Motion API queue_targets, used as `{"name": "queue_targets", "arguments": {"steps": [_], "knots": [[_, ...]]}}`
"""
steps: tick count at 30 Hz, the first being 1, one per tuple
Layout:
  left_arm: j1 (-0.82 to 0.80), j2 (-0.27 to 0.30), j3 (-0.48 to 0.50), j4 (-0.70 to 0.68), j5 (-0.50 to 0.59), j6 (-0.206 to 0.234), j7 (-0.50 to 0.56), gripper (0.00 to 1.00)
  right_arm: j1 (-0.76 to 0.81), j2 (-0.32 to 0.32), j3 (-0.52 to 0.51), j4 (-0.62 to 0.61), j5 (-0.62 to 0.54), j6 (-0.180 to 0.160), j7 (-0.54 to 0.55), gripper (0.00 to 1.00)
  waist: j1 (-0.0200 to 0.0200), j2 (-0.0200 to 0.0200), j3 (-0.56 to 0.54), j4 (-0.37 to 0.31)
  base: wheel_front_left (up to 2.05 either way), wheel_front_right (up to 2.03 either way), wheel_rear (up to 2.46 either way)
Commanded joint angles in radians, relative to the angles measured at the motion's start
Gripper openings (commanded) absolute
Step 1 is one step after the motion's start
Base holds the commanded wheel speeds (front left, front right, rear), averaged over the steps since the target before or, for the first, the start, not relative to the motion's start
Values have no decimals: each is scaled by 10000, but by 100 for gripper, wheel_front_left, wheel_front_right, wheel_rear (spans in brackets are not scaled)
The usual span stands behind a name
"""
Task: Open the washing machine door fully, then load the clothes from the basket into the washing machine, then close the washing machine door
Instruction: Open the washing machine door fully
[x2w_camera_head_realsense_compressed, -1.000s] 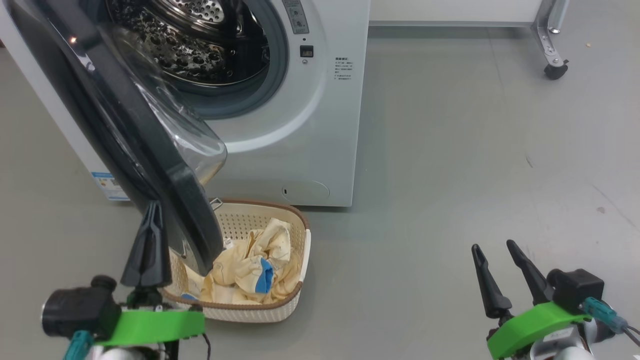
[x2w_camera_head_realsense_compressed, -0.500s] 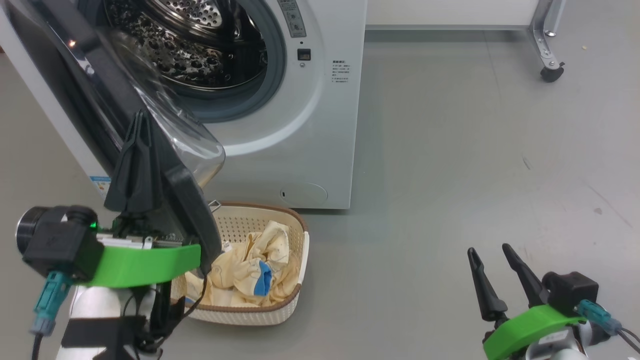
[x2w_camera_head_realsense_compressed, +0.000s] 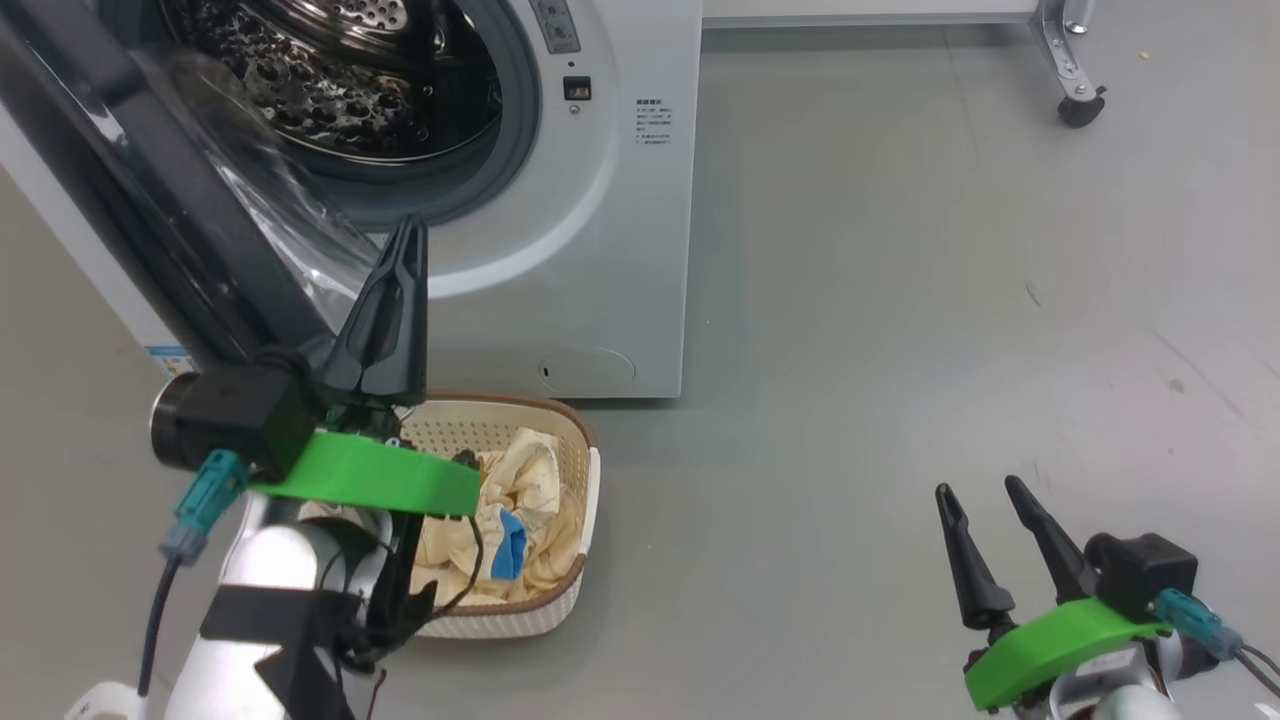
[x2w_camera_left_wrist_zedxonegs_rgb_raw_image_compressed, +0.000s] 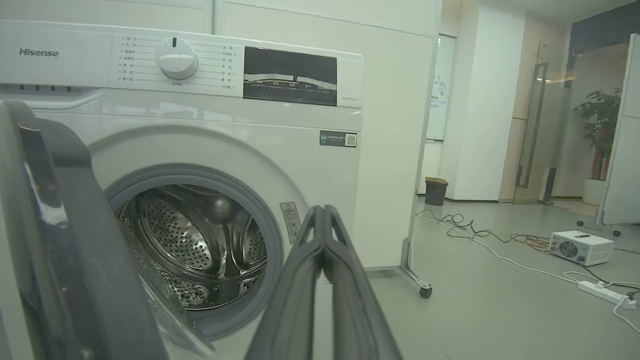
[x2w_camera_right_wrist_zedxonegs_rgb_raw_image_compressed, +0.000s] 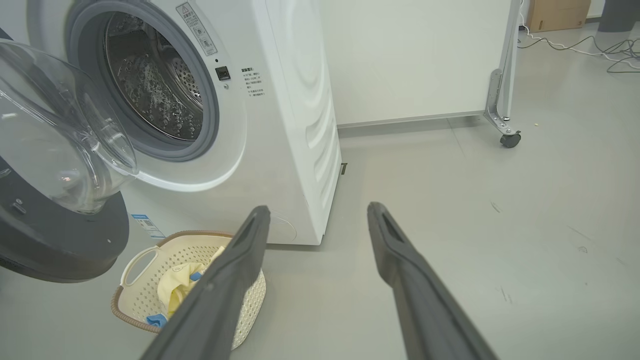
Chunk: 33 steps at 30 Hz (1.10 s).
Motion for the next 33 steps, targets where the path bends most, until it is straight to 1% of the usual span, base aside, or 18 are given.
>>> {"name": "queue_targets", "arguments": {"steps": [1, 8, 13, 19, 33], "knots": [[-609, 124, 245, -195, -119, -15, 94, 0, -607, -38, 114, -283, -78, -25, -127, 100, -1, 0, 54, -41, 0, 0, 0], [-527, 92, -191, 708, -386, -25, 879, 0, -743, -31, 47, -194, -86, -25, -165, 100, -1, 0, 163, -117, 0, 0, 0], [-400, 103, -307, 1127, -432, -15, 1132, 0, -744, 1, 33, -134, -88, -25, -178, 100, -1, 0, 163, -109, 0, 0, 0], [-345, 116, -376, 1805, -496, 11, 1091, 0, -780, 18, 37, -68, -75, -25, -188, 100, -1, 0, 144, -89, 0, 0, 0], [-350, 281, -111, 3509, -619, 335, 633, 0, -780, -2, 38, -52, -52, -25, -195, 100, -1, 0, 148, -93, 0, 0, 0]]}}
